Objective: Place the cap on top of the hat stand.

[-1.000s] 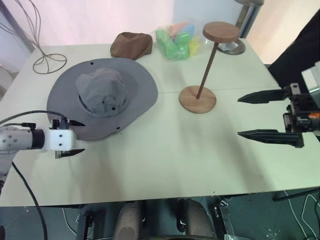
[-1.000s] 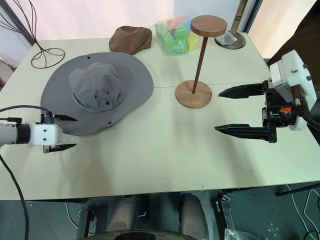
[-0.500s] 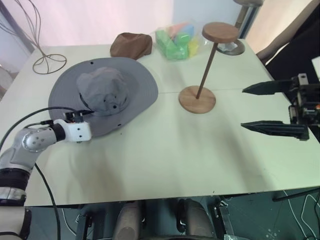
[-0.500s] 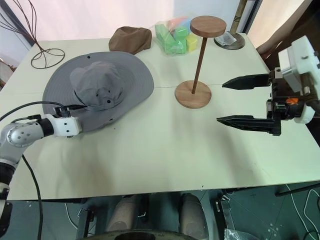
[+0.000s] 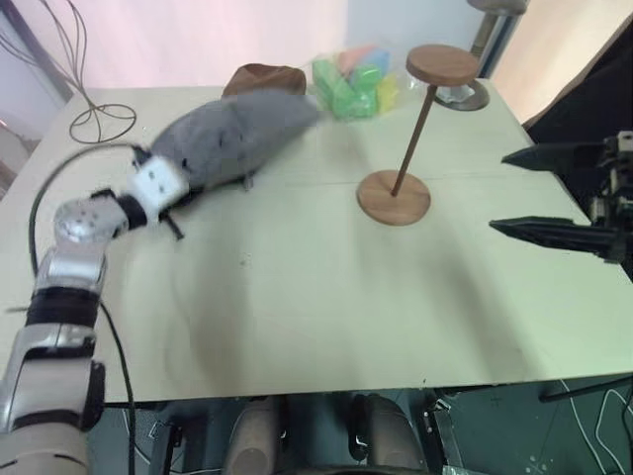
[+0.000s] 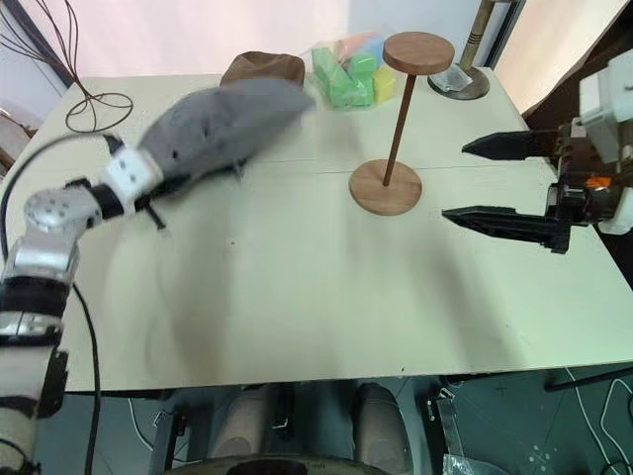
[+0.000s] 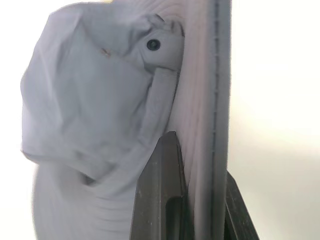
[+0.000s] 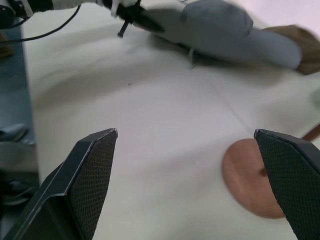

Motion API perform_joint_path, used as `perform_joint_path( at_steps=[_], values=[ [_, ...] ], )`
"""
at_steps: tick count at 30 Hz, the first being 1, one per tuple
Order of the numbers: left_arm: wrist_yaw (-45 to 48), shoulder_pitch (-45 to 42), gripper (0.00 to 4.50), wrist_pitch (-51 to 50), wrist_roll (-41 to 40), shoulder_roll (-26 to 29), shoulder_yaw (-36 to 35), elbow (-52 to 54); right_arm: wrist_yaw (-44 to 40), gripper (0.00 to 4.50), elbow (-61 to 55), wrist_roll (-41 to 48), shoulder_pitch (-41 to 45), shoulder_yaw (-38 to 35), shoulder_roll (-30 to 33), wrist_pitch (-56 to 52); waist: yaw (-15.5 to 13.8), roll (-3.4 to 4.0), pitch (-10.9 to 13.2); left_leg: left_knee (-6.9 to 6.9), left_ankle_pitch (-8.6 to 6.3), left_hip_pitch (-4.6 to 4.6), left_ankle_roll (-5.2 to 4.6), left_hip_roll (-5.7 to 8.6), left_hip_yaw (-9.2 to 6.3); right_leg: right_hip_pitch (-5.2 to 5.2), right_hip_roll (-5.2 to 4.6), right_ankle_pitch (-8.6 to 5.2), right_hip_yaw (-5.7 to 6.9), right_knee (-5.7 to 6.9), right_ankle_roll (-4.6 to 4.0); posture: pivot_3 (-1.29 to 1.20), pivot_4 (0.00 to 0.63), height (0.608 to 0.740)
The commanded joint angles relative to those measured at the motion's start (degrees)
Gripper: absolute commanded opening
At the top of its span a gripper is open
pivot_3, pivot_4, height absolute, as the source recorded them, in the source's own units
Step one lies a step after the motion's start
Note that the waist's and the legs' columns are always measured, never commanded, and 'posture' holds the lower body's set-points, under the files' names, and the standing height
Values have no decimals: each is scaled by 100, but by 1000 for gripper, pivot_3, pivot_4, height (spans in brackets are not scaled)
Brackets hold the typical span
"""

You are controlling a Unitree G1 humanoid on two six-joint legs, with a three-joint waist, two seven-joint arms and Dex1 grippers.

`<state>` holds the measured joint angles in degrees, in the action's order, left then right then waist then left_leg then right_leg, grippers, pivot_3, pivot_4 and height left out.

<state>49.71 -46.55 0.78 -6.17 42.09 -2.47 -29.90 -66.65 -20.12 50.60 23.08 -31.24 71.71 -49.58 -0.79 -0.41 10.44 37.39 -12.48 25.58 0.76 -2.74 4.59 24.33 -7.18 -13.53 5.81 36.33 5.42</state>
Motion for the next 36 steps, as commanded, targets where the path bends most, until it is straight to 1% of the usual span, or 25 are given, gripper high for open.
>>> perform_joint_path(
  at_steps=[1, 4, 9, 13, 16, 17, 19, 21, 23, 25, 26, 28, 31, 34, 36],
  values=[
    [39, -1118, 63, -925, -522, -134, -274, 264, 295, 4500, 107, -279, 22, -392, 4, 267, -4, -6, 3, 0, 0, 0, 0, 0, 1, -1, 0, 1, 0, 0, 1, 0, 150, 740],
    [-50, -2078, 63, -1138, -555, -518, -178, -32, 491, 4500, 108, -316, -38, -514, -97, 288, -23, -11, 4, 3, 1, -1, 0, 1, -1, -6, 1, 2, 0, -1, 4, 0, 150, 740],
    [23, -3291, 63, -331, -323, -1253, 114, -660, 585, 4500, 152, -435, -303, -890, -122, 281, -10, -15, 6, 4, 1, -5, 0, 2, 1, -10, 2, 3, -1, -3, 6, 0, 150, 740],
    [273, -4016, 63, 937, 32, -1734, 493, -1272, 561, 4500, 414, -683, -562, -1355, -37, 283, -6, -21, 10, 5, 1, -4, 0, 2, 2, -9, 3, 3, -2, -4, 6, 0, 150, 740],
    [565, -4375, 63, 2009, 347, -1950, 807, -1679, 582, 4500, 470, -725, -693, -1721, -21, 140, 3, -22, 10, 3, 1, -5, 0, 2, 5, -9, 4, 3, -5, -8, 6, 0, 150, 740],
    [587, -4486, 63, 2546, 535, -1999, 954, -1783, 587, 4500, 478, -803, -803, -1890, -51, 103, 2, -22, 10, 0, 1, -9, -1, 2, 8, -8, 4, 3, -9, -8, 6, 0, 150, 740],
    [622, -4621, 63, 3563, 917, -2032, 1253, -1956, 628, 4500, 454, -910, -1016, -2176, -130, 18, 0, -22, 10, -1, 1, -9, -1, 1, 8, -8, 4, 3, -10, -9, 6, 0, 150, 740],
    [430, -4671, 63, 4558, 1395, -1967, 1543, -2120, 679, 4500, 389, -926, -1169, -2363, -200, -55, 0, -22, 10, -2, 0, -9, -1, 1, 11, -6, 4, 3, -16, -10, 6, 0, 150, 740],
    [-32, -4672, 63, 5443, 2073, -1873, 1842, -2245, 710, 4500, 253, -928, -1340, -2566, -294, -140, -2, -22, 11, -2, 0, -11, -2, 1, 12, -5, 4, 3, -19, -11, 5, 0, 150, 740],
    [-465, -4658, 63, 5986, 2626, -1794, 2059, -2356, 748, 4500, 136, -920, -1473, -2723, -371, -201, -3, -23, 11, -2, -1, -10, -3, 1, 10, -3, 4, 3, -21, -11, 5, 0, 150, 740],
    [-650, -4662, 63, 6144, 2835, -1754, 2137, -2410, 765, 4500, 97, -909, -1516, -2771, -395, -220, -4, -23, 11, -2, -1, -9, -3, 1, 12, -1, 4, 3, -24, -12, 5, 0, 150, 740],
    [-1405, -4620, 63, 6350, 3701, -1522, 2387, -2400, 856, 4500, 94, -942, -1591, -2879, -462, -243, -3, -24, 11, -2, -2, -8, -5, 1, 12, -1, 4, 3, -26, -13, 5, 0, 150, 740],
    [-2334, -4589, 63, 6443, 4584, -1339, 2703, -2426, 962, 4500, 134, -971, -1632, -2954, -514, -242, -2, -24, 11, -3, -4, -7, -7, 1, 11, 0, 4, 3, -28, -13, 5, 0, 150, 740],
    [-2891, -4467, 63, 6262, 5075, -1287, 2978, -2538, 1029, 4500, 167, -971, -1647, -2927, -528, -193, -3, -24, 11, -2, -4, -7, -8, 1, 12, 1, 4, 3, -29, -13, 6, 0, 150, 740],
    [-2945, -4208, 63, 6228, 5022, -1262, 3002, -2560, 1041, 4500, 168, -976, -1671, -2912, -541, -164, -9, -24, 11, -2, -5, -5, -9, 1, 11, 1, 4, 2, -29, -13, 6, 0, 150, 740]
  ],
)
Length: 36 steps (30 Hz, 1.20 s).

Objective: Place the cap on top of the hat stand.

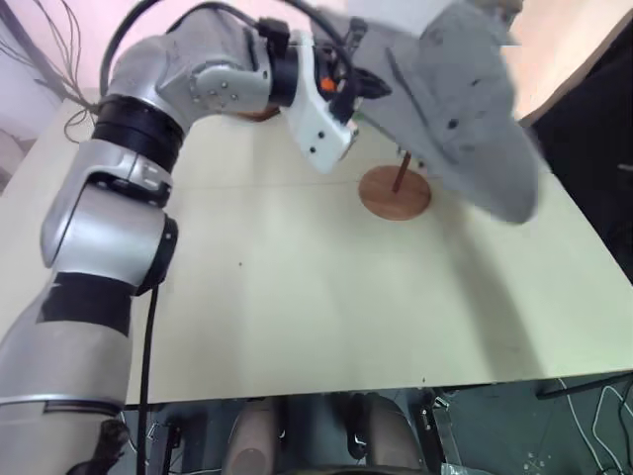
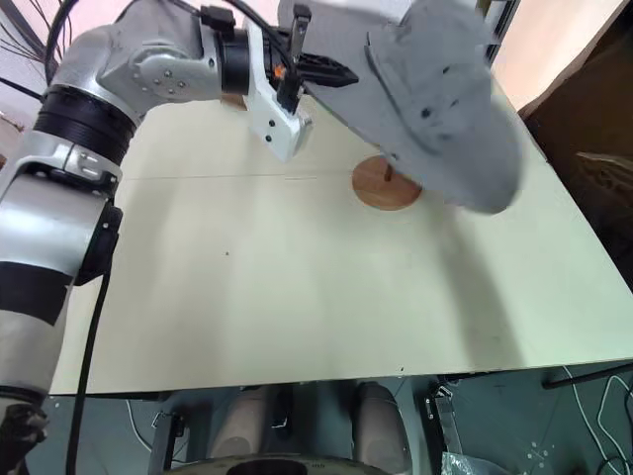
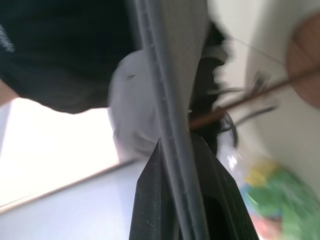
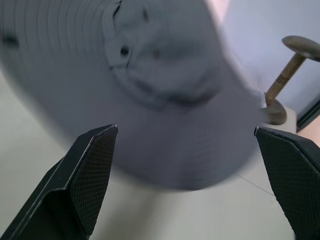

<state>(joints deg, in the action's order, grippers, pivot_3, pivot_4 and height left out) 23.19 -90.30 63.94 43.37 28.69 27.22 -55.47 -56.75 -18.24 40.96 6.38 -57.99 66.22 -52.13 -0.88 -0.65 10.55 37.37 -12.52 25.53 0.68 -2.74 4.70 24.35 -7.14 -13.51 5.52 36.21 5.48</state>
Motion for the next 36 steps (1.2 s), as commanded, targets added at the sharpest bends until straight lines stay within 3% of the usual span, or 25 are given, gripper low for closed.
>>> perform_joint_path(
  at_steps=[1, 6, 14, 24, 28, 34, 36],
  values=[
    [-348, 277, 63, -37, 62, 103, 51, 37, 52, 4500, -16, -14, -12, -231, 4, 101, 3, 0, 0, 1, 0, 0, 0, 0, 0, 0, 0, 0, 0, 0, 0, 0, 150, 740],
    [-194, 736, 63, -72, -263, 109, 9, 194, 11, 4500, 93, -55, -51, -135, 49, 197, 10, -1, 1, 2, 0, -1, 0, 0, 1, 1, 1, 0, -1, 4, 0, 0, 150, 740],
    [1642, 1801, 63, -1505, -2204, -212, -499, 660, -80, 4500, 340, -153, -22, 189, 211, 467, 15, 2, -1, 6, 1, -5, 0, -1, 4, -1, 1, 1, -3, 8, 0, 0, 150, 740],
    [2276, 2415, 63, -2359, -2768, -494, -562, 1466, -195, 4500, 374, -237, -7, 455, 222, 634, 3, 2, -1, 10, 1, -6, 0, -1, 3, -4, 2, 1, -3, 11, 0, 0, 150, 740],
    [2602, 2503, 1326, -2589, -3023, -558, -560, 1653, -236, 4500, 390, -284, -21, 468, 229, 661, 10, 3, -2, 11, 1, -7, 0, -1, 4, -4, 2, 1, -3, 11, 0, 0, 150, 740],
    [2712, 2457, 4425, -2650, -3097, -547, -606, 1694, -282, 4500, 376, -326, -54, 441, 238, 672, 10, 3, -2, 11, 1, -8, 0, -1, 4, -4, 3, 1, -3, 12, 0, 0, 150, 740],
    [2741, 2445, 4425, -2622, -3099, -497, -625, 1657, -280, 4500, 365, -327, -51, 445, 235, 668, 9, 3, -2, 11, 1, -8, 0, -1, 3, -4, 3, 1, -3, 12, 0, 0, 150, 740]
  ],
)
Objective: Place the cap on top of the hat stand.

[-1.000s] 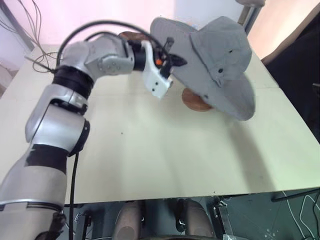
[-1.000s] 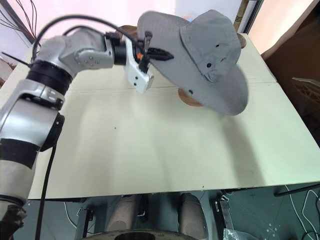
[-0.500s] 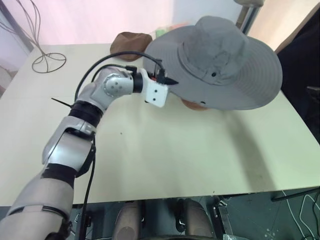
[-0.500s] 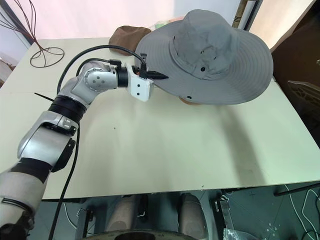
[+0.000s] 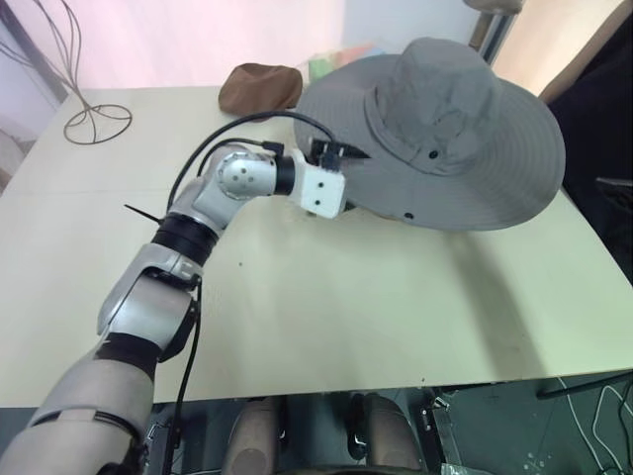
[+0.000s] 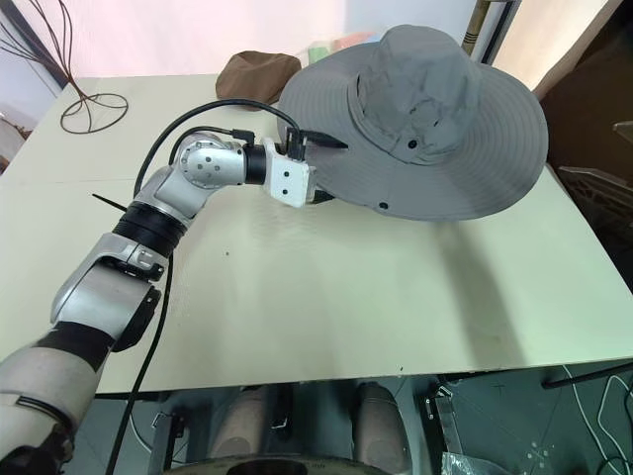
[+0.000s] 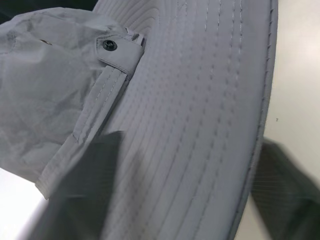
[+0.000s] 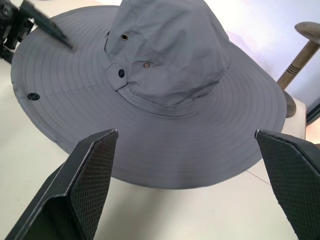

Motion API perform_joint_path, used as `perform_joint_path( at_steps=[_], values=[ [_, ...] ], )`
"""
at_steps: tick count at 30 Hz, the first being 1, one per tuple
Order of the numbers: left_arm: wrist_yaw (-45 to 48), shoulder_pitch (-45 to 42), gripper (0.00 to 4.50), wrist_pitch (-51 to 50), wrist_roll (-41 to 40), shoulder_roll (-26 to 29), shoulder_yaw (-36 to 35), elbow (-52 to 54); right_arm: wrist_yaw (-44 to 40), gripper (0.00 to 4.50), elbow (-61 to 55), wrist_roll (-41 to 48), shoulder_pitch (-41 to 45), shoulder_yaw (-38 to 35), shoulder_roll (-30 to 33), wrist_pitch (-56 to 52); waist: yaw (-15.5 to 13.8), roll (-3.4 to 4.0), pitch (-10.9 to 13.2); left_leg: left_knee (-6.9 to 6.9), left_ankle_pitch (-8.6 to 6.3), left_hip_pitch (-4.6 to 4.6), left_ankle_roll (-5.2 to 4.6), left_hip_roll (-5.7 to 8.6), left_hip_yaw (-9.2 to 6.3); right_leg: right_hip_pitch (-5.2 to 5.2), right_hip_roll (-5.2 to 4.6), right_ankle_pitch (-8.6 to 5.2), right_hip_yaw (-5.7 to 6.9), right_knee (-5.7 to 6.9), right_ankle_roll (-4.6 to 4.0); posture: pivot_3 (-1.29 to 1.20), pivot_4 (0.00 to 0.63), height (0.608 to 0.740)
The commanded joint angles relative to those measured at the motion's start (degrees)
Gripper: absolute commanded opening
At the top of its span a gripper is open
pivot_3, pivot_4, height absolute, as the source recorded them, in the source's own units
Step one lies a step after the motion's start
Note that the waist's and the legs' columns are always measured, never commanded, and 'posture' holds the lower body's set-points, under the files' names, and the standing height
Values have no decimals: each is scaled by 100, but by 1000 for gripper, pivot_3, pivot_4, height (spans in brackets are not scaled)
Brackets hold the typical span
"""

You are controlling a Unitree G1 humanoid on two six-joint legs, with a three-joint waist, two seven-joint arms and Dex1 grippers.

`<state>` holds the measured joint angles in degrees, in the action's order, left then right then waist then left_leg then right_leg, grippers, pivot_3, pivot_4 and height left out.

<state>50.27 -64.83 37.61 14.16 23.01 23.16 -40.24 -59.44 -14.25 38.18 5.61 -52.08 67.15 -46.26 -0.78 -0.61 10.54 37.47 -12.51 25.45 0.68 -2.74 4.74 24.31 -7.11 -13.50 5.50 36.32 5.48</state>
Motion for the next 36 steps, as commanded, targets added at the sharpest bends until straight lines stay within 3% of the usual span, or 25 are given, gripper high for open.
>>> perform_joint_path(
  at_steps=[1, 8, 14, 21, 25, 27, 36],
  values=[
    [37, -108, 4425, 27, -171, 103, -228, 114, -18, 4500, -35, -55, 22, -150, 140, 84, -4, 0, 0, 0, 0, 0, 0, 0, 0, 0, 0, 0, 0, 0, 0, 0, 150, 740],
    [486, -185, 4425, 262, -480, 604, -442, -21, -137, 4500, 9, -128, 13, -108, 166, 128, 5, 0, 0, 0, 0, 0, 0, 0, 0, 0, 0, 0, 0, 0, 0, 0, 150, 740],
    [2028, 21, 4425, -390, -1989, 1142, -972, 366, -384, 4500, 290, -286, -72, 7, 262, 303, 4, 1, 0, 0, 0, 0, 0, -1, 0, 0, 0, 0, 0, 0, 0, 0, 150, 740],
    [3874, 33, 4425, -4834, -3523, 2548, -1716, 823, -999, 4500, 1019, -519, -278, -164, 563, 413, 26, 4, -2, 0, 1, -2, 1, -4, 0, 0, 5, 0, -1, 5, 0, 0, 150, 740],
    [4204, -852, 4425, -6558, -4010, 3022, -1992, 39, -1257, 4500, 1463, -487, -199, -154, 762, 253, -8, -3, 2, 9, 0, 4, 1, -4, -4, -1, 6, -1, 1, 5, 1, 0, 150, 740],
    [4223, -1018, 4425, -6702, -4055, 3143, -1892, -122, -1325, 4500, 1585, -438, -137, -131, 828, 158, 4, -2, 1, 18, -4, 7, -6, -4, -3, -3, 6, -1, 0, 3, 2, 0, 150, 740],
    [4223, -1703, 4425, -5669, -3127, 3010, -1694, -1415, -1494, 4500, 1602, -475, -28, -114, 919, 45, 18, 4, -2, 25, -8, 5, -12, -6, -1, -4, 7, -3, 0, 5, 1, 0, 150, 740]
  ],
)
